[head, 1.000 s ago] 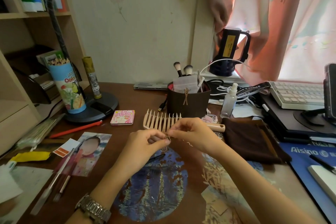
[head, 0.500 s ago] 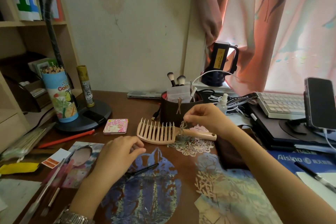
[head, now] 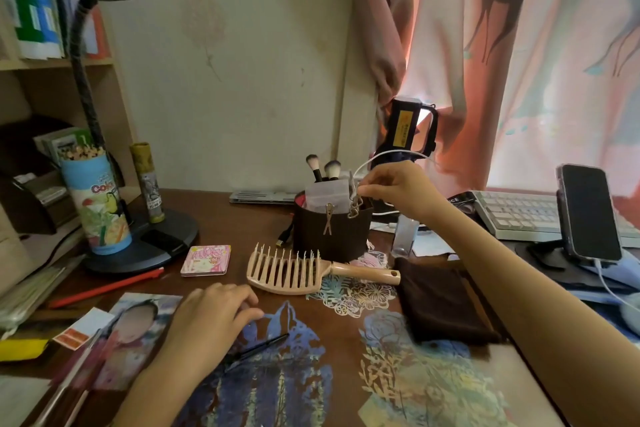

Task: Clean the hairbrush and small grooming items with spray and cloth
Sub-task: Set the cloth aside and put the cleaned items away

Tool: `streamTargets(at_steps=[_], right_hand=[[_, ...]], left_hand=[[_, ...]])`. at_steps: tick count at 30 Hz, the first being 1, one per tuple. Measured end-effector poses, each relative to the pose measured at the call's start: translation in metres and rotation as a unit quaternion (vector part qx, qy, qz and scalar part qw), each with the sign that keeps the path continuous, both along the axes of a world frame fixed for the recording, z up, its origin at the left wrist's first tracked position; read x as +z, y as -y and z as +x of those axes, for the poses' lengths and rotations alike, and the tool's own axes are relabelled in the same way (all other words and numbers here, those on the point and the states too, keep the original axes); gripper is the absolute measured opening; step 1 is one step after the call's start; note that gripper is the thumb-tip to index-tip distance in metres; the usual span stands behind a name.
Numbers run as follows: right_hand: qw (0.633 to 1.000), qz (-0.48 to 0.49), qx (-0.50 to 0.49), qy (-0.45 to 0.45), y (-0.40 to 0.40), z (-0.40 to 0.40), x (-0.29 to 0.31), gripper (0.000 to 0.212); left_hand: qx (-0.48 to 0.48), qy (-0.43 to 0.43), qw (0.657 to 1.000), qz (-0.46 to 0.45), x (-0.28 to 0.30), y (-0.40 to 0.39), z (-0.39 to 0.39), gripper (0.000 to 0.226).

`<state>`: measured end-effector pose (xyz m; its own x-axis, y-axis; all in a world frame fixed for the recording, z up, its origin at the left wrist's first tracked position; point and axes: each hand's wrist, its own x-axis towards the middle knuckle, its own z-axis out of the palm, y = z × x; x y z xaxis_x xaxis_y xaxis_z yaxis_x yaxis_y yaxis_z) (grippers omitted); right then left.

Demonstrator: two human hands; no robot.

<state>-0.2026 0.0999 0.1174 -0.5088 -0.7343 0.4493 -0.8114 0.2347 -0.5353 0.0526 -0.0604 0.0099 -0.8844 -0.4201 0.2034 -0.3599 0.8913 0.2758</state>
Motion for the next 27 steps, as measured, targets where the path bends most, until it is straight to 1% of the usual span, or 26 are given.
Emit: streamTargets(at_steps=[4, 6, 10, 14, 27], right_hand=[[1.000, -0.012, 0.005, 0.000, 0.006, -0.003, 0.003, 0.012], [1.000, -0.008, 0.007, -0.007, 0.010, -0.005, 0.002, 0.014], [1.000, 0.009, 0.008, -0.020, 0.018, -0.008, -0.004, 0.010], [0.999, 0.039, 0.006, -0.023, 0.023, -0.012, -0.015, 0.010], [0.996, 0.087, 0.016, -0.026, 0.028, -0.014, -0.030, 0.010]], left_hand=[[0.006, -0.014, 1.000, 0.003, -0.002, 0.003, 0.000, 0.025], [0.007, -0.020, 1.000, 0.004, -0.002, 0.004, -0.001, 0.029], [0.007, -0.034, 0.999, 0.001, -0.003, 0.005, -0.001, 0.034], [0.006, -0.038, 0.999, -0.002, -0.004, 0.005, -0.002, 0.035], [0.006, -0.047, 0.999, -0.005, -0.007, 0.008, -0.002, 0.034]])
